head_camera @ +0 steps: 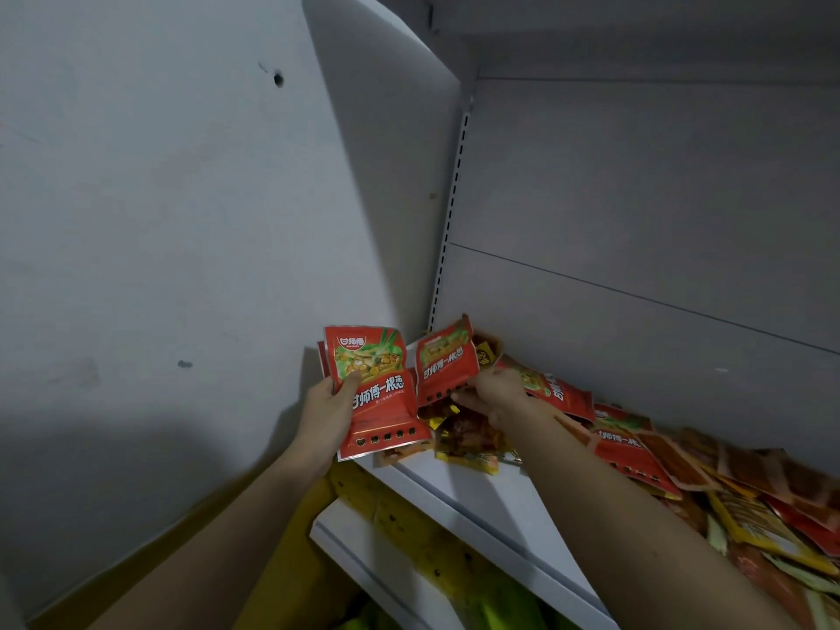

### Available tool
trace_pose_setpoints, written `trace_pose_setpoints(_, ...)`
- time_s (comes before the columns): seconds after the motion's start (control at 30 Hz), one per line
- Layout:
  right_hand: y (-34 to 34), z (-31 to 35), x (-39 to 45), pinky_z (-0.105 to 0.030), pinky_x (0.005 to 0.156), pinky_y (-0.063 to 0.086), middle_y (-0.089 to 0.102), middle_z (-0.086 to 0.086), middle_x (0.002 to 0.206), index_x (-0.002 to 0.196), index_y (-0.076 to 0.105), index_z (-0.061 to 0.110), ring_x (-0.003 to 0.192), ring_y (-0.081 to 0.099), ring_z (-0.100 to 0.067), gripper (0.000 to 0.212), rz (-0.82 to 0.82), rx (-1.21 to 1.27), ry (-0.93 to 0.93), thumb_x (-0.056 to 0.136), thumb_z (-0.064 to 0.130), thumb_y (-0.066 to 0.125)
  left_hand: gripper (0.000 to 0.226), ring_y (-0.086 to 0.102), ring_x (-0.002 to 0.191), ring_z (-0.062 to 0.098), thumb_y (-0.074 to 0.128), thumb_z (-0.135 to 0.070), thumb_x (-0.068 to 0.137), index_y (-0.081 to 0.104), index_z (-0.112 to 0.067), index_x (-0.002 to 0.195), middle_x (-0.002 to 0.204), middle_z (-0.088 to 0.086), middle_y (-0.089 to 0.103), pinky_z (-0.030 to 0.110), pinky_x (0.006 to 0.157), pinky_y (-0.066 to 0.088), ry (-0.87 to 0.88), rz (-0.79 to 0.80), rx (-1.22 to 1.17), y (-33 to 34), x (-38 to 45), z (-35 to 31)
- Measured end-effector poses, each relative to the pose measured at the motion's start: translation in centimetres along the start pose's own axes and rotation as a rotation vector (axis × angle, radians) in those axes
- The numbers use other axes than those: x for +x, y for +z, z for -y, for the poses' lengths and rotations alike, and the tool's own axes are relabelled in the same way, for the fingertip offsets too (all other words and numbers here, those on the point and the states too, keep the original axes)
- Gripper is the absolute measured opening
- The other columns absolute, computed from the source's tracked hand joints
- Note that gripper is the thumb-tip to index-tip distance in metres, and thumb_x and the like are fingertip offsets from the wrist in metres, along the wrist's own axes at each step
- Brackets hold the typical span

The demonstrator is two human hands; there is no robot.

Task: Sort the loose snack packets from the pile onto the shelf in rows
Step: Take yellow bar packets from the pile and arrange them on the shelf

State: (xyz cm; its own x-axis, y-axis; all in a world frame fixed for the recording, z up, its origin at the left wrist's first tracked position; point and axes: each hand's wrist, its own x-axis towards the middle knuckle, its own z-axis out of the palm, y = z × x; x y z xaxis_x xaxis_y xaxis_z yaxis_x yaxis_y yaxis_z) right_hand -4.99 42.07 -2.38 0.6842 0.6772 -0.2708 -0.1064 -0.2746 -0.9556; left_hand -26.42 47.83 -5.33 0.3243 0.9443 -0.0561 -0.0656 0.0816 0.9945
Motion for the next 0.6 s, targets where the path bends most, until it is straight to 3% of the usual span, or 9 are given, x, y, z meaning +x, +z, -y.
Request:
trace_pose_setpoints(0.07, -0.7, 0.5, -1.2, -0.038, 0.08, 0.061, 0.072, -0.015, 0.103, 0.096, 0.06, -0.001, 0.092, 0.071, -0.026, 0.005, 0.052, 0.07, -0.026, 0.092, -0.001, 0.063, 0.028, 0.075, 0.079, 0.02, 0.051, -0.04, 0.102, 0.06, -0.019, 0.119, 0.097, 0.003, 0.074, 0.033, 0.063, 0.057, -0.007, -0.001, -0.012, 0.0, 0.1, 0.1)
trace_pose_setpoints(0.2, -3.7, 1.4, -4.2, -0.027, 0.055, 0.059, 0.07, -0.016, 0.092, 0.098, 0.049, 0.004, 0.078, 0.073, -0.023, 0.005, 0.045, 0.309, -0.102, 0.1, 0.0, 0.049, 0.03, 0.074, 0.084, 0.024, 0.051, -0.039, 0.103, 0.06, -0.018, 0.122, 0.1, 0.005, 0.073, 0.035, 0.067, 0.057, 0.003, 0.004, -0.048, 0.9, -0.3, 0.4)
trace_pose_setpoints(0.4, -9.4, -0.7, -9.1, -0.025, 0.068, 0.06, 0.07, -0.023, 0.102, 0.102, 0.054, -0.002, 0.091, 0.073, -0.027, 0.007, 0.159, 0.472, -0.137, 0.1, -0.003, 0.047, 0.027, 0.076, 0.076, 0.021, 0.054, -0.043, 0.1, 0.062, -0.022, 0.115, 0.095, 0.002, 0.076, 0.035, 0.065, 0.058, -0.005, 0.102, -0.117, 6.0, -1.7, -0.3)
trace_pose_setpoints(0.5, -12.3, -1.9, -11.7, -0.027, 0.072, 0.061, 0.072, -0.023, 0.106, 0.11, 0.055, -0.001, 0.098, 0.073, -0.029, 0.012, 0.152, 0.446, -0.117, 0.1, -0.001, 0.049, 0.024, 0.077, 0.082, 0.022, 0.055, -0.043, 0.1, 0.065, -0.024, 0.111, 0.095, 0.001, 0.078, 0.042, 0.074, 0.061, 0.001, 0.222, -0.129, 9.6, -3.4, -0.4)
trace_pose_setpoints(0.6, -15.3, -3.2, -13.9, -0.028, 0.073, 0.061, 0.073, -0.021, 0.101, 0.104, 0.055, 0.002, 0.096, 0.073, -0.028, 0.007, 0.092, 0.435, -0.117, 0.099, -0.001, 0.051, 0.031, 0.076, 0.091, 0.024, 0.052, -0.043, 0.101, 0.066, -0.02, 0.117, 0.1, 0.003, 0.078, 0.046, 0.086, 0.058, 0.016, 0.347, -0.157, 13.2, -6.0, -0.4)
